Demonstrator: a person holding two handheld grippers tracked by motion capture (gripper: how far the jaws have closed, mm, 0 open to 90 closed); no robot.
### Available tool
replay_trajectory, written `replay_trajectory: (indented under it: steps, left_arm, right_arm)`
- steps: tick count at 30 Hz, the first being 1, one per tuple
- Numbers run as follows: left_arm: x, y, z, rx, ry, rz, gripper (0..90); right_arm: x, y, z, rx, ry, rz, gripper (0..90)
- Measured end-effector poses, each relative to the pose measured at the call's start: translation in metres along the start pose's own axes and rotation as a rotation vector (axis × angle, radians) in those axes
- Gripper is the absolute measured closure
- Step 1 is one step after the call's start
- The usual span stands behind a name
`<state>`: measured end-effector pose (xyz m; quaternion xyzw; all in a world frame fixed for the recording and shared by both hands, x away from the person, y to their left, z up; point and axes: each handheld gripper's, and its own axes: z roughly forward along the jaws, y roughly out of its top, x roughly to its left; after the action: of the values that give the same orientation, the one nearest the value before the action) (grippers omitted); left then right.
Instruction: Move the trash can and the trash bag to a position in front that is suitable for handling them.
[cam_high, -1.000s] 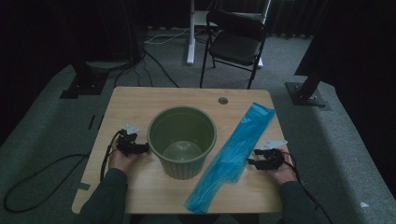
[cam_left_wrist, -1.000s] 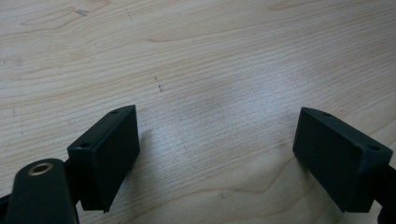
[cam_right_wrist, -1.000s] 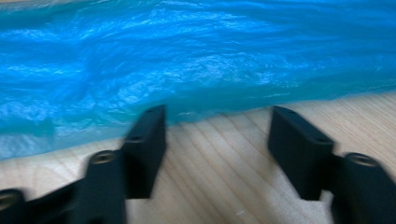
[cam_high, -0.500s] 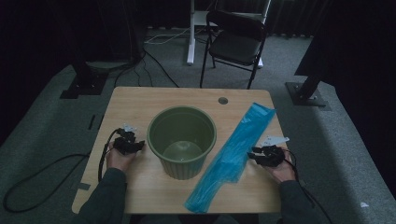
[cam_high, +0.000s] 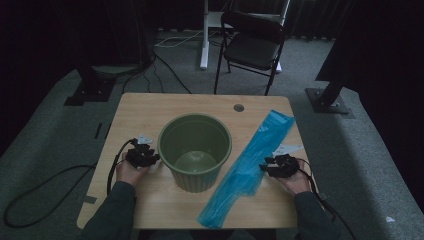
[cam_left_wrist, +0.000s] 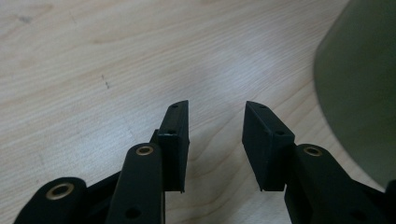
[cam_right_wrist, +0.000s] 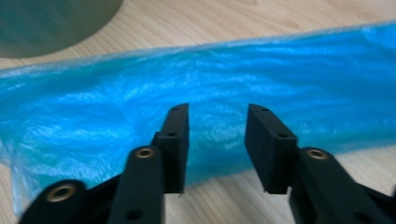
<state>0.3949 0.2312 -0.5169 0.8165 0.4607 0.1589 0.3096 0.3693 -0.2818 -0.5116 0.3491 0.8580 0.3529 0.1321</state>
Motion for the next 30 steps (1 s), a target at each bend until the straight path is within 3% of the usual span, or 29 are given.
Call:
replay_trajectory:
  steps: [4, 7, 10, 19, 22, 30]
  left_arm:
    - [-0.001, 0.001, -0.006, -0.040, -0.031, -0.010, 59.9]
    - [-0.002, 0.002, -0.008, -0.045, -0.040, -0.010, 59.4]
    - [-0.004, 0.003, -0.008, -0.050, -0.048, -0.002, 59.1]
    - [-0.005, 0.003, -0.009, -0.048, -0.048, 0.008, 58.9]
    - [-0.005, 0.004, -0.010, -0.055, -0.050, 0.003, 58.9]
    - [-0.006, 0.004, -0.010, -0.066, -0.056, 0.005, 58.9]
  right_arm:
    - [0.002, 0.001, 0.005, 0.013, -0.014, 0.008, 50.6]
    - [0.003, 0.003, 0.008, 0.019, -0.013, 0.013, 49.6]
    - [0.004, 0.004, 0.018, 0.076, -0.031, 0.000, 48.6]
    - [-0.003, 0.000, 0.026, 0.114, -0.056, 0.020, 51.2]
    - [-0.004, 0.000, 0.026, 0.111, -0.047, 0.026, 57.6]
    - [0.009, 0.006, 0.030, 0.117, 0.025, -0.035, 82.8]
